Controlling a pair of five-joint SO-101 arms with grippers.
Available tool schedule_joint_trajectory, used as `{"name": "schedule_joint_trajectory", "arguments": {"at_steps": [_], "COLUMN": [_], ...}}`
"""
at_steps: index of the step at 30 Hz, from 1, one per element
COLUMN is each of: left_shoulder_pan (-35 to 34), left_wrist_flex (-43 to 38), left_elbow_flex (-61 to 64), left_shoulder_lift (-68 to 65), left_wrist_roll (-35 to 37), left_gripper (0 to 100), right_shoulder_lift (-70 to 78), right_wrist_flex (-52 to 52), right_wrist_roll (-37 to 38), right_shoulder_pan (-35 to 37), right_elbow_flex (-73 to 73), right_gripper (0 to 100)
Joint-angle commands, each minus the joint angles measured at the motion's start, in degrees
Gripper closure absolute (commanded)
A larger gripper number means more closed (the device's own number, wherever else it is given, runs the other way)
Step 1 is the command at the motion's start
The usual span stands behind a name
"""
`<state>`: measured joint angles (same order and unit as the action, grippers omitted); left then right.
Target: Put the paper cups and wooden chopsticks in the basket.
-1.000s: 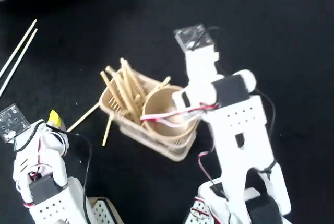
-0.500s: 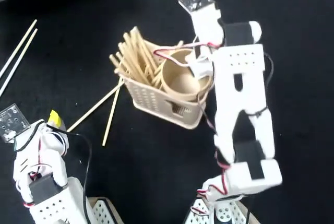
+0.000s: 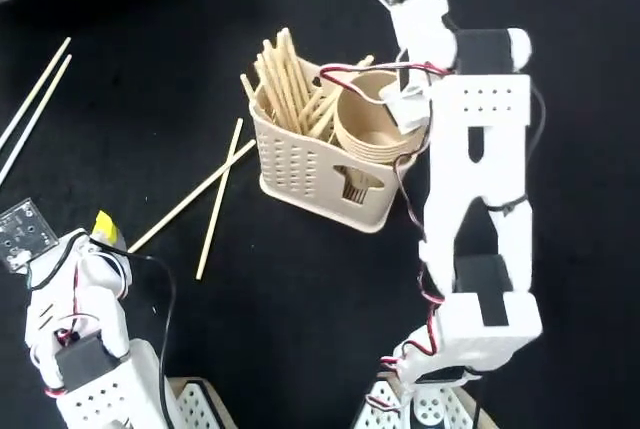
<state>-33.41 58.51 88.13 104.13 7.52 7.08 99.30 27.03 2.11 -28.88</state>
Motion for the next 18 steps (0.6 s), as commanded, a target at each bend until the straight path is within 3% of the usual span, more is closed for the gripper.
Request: {"name": "schedule_joint_trajectory", "arguments": {"at_steps": [1,11,18], "left_shoulder_pan": [0.0,0.0,-0.7], "left_wrist_flex": [-0.5,-0.5,0.4], "left_elbow_flex": [-0.3,-0.2,-0.8], "left_shoulder_lift": [0.4,0.4,0.4], "left_wrist_roll": [-2.2,-2.6,-2.6], "left_gripper": [80,80,80], "right_shoulder_lift": [-7.8,-36.5,-55.5], "right_wrist_flex": [1.8,1.5,-0.1], "right_wrist_roll": [-0.6,-0.2,-0.6], "right_shoulder_pan": [-0.9,-0.1,16.6], "right_elbow_flex": [-2.9,-3.3,-2.3], "right_gripper": [70.0,74.7,84.4]}}
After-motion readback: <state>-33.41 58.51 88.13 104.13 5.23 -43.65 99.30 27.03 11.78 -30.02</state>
